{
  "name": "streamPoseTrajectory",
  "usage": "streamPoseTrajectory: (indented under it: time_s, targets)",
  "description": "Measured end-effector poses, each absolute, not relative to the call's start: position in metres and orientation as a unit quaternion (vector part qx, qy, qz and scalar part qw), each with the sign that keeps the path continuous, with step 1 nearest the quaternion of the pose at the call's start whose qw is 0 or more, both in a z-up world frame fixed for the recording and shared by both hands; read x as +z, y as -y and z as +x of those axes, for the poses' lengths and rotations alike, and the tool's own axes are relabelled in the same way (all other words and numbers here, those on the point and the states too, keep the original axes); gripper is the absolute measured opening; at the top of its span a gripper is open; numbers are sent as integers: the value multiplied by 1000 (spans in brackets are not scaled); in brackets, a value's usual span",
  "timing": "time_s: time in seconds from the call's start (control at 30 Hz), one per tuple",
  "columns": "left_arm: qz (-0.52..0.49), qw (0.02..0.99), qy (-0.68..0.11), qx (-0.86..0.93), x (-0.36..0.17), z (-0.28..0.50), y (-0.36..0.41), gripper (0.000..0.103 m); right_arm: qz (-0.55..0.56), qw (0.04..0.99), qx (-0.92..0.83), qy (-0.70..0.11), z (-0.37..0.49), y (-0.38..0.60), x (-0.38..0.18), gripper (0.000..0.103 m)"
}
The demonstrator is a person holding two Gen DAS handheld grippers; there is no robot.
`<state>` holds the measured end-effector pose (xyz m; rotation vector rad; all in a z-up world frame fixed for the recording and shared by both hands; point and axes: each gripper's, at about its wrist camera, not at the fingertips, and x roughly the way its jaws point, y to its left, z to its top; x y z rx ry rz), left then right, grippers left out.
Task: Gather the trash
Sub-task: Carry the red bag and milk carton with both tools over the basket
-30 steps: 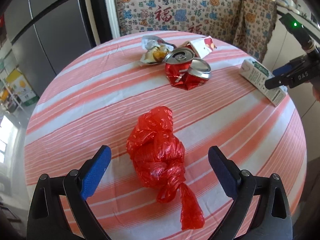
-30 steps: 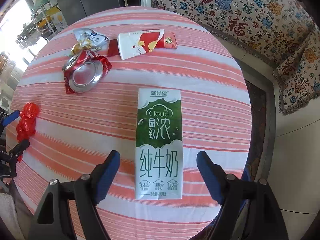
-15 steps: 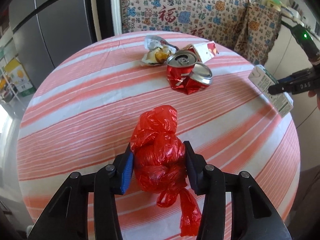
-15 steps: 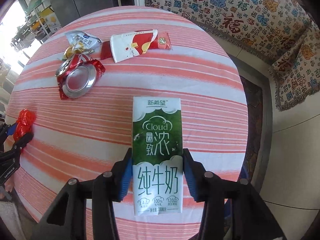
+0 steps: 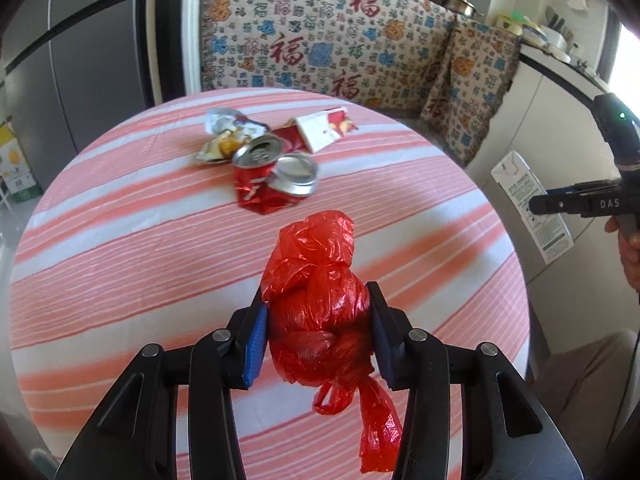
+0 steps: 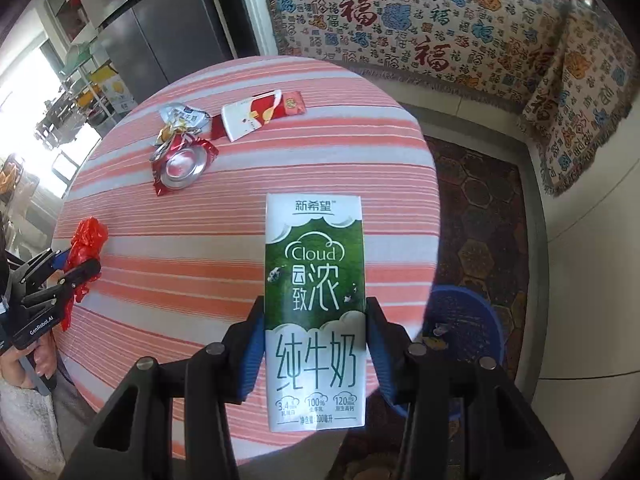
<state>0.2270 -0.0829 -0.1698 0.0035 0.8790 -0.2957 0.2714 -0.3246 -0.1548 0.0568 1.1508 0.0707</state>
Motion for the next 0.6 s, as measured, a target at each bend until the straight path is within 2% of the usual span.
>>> streamPoseTrajectory:
  time_s: [0.27, 0.6]
  targets:
    - [9, 879, -426, -214, -161, 222, 176, 46, 77, 842, -30, -533, 221, 409, -157, 47]
    - [21, 856, -434, -282, -156, 231, 281, 46, 96, 846, -62, -520, 191, 456, -164, 47]
